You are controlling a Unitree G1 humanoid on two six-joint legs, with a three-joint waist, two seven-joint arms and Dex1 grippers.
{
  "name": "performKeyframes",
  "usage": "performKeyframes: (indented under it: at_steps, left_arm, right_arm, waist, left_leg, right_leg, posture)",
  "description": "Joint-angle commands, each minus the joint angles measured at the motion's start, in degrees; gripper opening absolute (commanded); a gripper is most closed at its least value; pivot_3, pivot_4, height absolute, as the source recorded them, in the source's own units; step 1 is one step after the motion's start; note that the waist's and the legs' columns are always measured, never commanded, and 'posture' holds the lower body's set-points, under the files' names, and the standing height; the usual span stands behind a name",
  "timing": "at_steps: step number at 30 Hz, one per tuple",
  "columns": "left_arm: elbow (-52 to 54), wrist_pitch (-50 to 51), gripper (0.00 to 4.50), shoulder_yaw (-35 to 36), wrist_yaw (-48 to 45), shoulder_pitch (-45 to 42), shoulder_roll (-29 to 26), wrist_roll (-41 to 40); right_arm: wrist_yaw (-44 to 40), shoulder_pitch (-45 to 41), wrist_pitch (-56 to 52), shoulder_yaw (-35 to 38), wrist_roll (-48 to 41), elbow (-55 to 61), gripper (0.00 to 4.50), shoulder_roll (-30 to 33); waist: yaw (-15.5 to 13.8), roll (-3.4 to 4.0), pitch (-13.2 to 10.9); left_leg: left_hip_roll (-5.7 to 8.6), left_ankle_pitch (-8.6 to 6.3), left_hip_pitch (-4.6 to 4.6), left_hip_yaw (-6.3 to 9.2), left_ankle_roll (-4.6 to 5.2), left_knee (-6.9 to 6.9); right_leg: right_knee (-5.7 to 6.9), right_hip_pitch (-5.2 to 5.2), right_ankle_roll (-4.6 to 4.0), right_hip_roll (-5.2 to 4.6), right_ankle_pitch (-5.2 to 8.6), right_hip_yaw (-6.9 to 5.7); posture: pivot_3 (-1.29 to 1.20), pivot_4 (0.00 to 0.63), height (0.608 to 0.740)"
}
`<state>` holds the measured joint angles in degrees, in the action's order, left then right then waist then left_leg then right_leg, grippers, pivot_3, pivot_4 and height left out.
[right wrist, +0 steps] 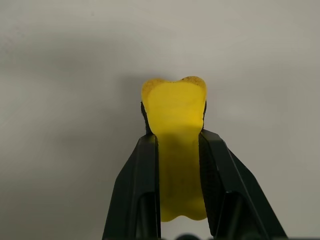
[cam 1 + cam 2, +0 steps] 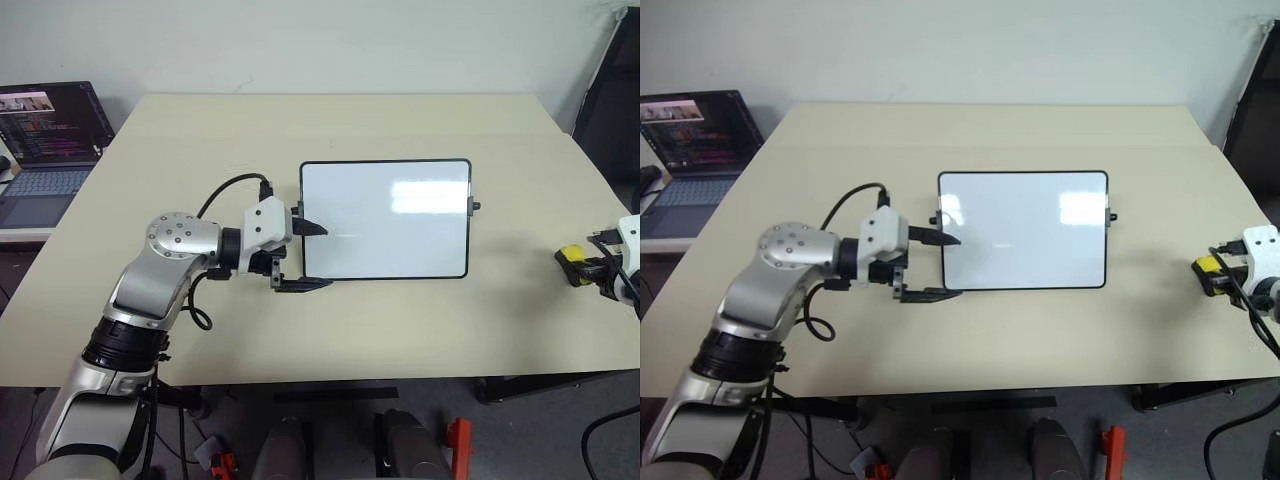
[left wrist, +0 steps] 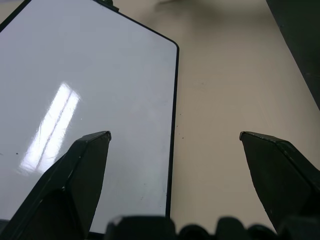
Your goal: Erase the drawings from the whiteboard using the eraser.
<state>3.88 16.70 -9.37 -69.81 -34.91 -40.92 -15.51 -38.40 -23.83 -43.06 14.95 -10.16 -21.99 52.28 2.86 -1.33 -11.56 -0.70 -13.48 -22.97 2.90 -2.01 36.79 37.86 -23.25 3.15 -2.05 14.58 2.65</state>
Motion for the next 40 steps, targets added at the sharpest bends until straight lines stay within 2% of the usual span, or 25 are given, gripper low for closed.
performKeyframes:
  at_steps: [1, 9, 11, 13, 16, 19, 22, 26, 29, 36, 40]
  left_arm:
    - [1.0, -1.1, 4.50, 1.4, -0.5, -0.3, -1.0, -0.3]
    - [-0.4, -1.3, 4.50, 3.5, 1.4, 0.0, -2.2, 0.3]
    - [-2.3, -3.3, 4.50, 4.8, 3.3, -0.2, -2.4, 1.3]
    - [-5.4, -4.9, 4.50, 7.2, 8.1, -0.9, -1.2, 2.5]
    - [-11.9, -5.8, 4.50, 10.0, 19.6, -1.4, 2.1, 6.0]
    - [-19.6, -9.5, 4.50, 10.4, 31.0, -2.0, 5.4, 11.6]
    - [-26.5, -10.7, 4.50, 12.9, 42.8, -3.4, 9.9, 13.7]
    - [-28.4, -14.8, 4.50, 11.5, 47.3, 1.4, 16.4, 14.8]
    - [-32.1, -18.0, 4.50, 13.5, 54.4, 2.1, 20.2, 15.4]
    - [-40.5, -24.7, 4.50, 11.7, 60.7, 2.1, 25.6, 17.8]
    - [-42.6, -25.8, 4.50, 11.6, 60.8, 1.3, 26.5, 17.6]
  right_arm:
    - [0.2, -1.7, 1.0, 0.7, 0.1, -0.3, 1.65, 1.3]
    - [0.7, -4.3, 0.0, 0.3, 0.1, 2.8, 4.47, 2.4]
    - [1.5, -5.1, 0.9, 1.0, -0.3, 4.6, 4.47, 2.0]
    - [2.9, -5.4, 7.3, 3.2, -1.8, 7.8, 4.47, -1.2]
    - [4.1, -2.2, 15.7, 2.6, -1.0, 9.6, 4.47, -5.7]
    - [6.9, -0.4, 22.3, 2.8, 0.1, 6.1, 4.47, -9.9]
    - [7.7, 0.1, 28.1, 3.6, -1.7, 3.1, 4.47, -15.2]
    - [9.6, -0.2, 36.4, 6.0, -3.4, -4.8, 4.47, -19.9]
    - [9.1, 0.0, 38.6, 5.3, -4.8, -4.9, 4.47, -22.8]
    - [10.8, -1.1, 42.9, 2.6, -3.9, -7.3, 4.47, -28.2]
    - [12.0, -1.0, 44.3, 1.8, -3.8, -8.0, 4.47, -29.8]
  waist:
    - [0.0, 0.00, 0.0]
    - [0.1, 0.00, 0.0]
    - [0.1, 0.01, 0.0]
    - [0.1, 0.01, 0.0]
    - [0.1, -0.03, 0.0]
    - [-0.4, -0.07, 0.0]
    - [-1.0, -0.07, 0.0]
    - [-1.2, -0.06, 0.0]
    - [-1.2, -0.06, 0.0]
    - [-1.1, -0.02, 0.1]
    - [-1.2, 0.01, 0.1]
  left_leg:
    - [0.00, 0.00, 0.00, 0.00, 0.00, 0.00]
    - [0.00, 0.00, 0.01, 0.01, 0.00, 0.01]
    - [0.00, 0.00, 0.01, 0.01, 0.00, 0.01]
    - [0.00, 0.00, 0.03, 0.01, 0.00, 0.00]
    - [-0.01, 0.00, 0.03, 0.04, 0.00, 0.05]
    - [0.00, 0.00, 0.03, 0.09, 0.00, 0.08]
    - [0.08, 0.00, -0.04, 0.08, -0.01, 0.11]
    - [0.10, 0.00, -0.03, 0.06, -0.02, 0.12]
    - [0.12, 0.00, -0.02, 0.05, -0.02, 0.11]
    - [0.09, 0.01, 0.08, 0.06, -0.04, 0.13]
    - [0.12, 0.02, 0.09, 0.07, -0.05, 0.15]
  right_leg:
    - [0.00, 0.00, 0.00, 0.00, 0.00, 0.00]
    - [0.03, 0.00, 0.00, 0.00, 0.00, 0.00]
    - [0.03, 0.00, 0.00, 0.00, 0.00, 0.00]
    - [0.04, 0.00, 0.00, 0.00, 0.00, 0.00]
    - [0.08, 0.02, 0.01, 0.00, 0.00, -0.02]
    - [0.06, 0.07, 0.03, -0.01, -0.02, -0.07]
    - [0.08, 0.02, 0.09, -0.11, -0.09, -0.06]
    - [0.08, 0.04, 0.11, -0.16, -0.12, -0.05]
    - [0.09, 0.03, 0.11, -0.18, -0.13, -0.05]
    - [0.21, 0.05, 0.06, -0.11, -0.17, -0.03]
    - [0.20, 0.10, 0.09, -0.14, -0.19, -0.05]
  posture:
    - [0.00, 0.150, 0.740]
    - [0.00, 0.150, 0.740]
    - [0.00, 0.150, 0.740]
    - [0.00, 0.150, 0.740]
    - [0.00, 0.150, 0.740]
    - [0.00, 0.150, 0.740]
    - [0.00, 0.150, 0.740]
    - [0.00, 0.150, 0.740]
    - [0.00, 0.150, 0.740]
    - [0.00, 0.150, 0.740]
    - [0.00, 0.150, 0.740]
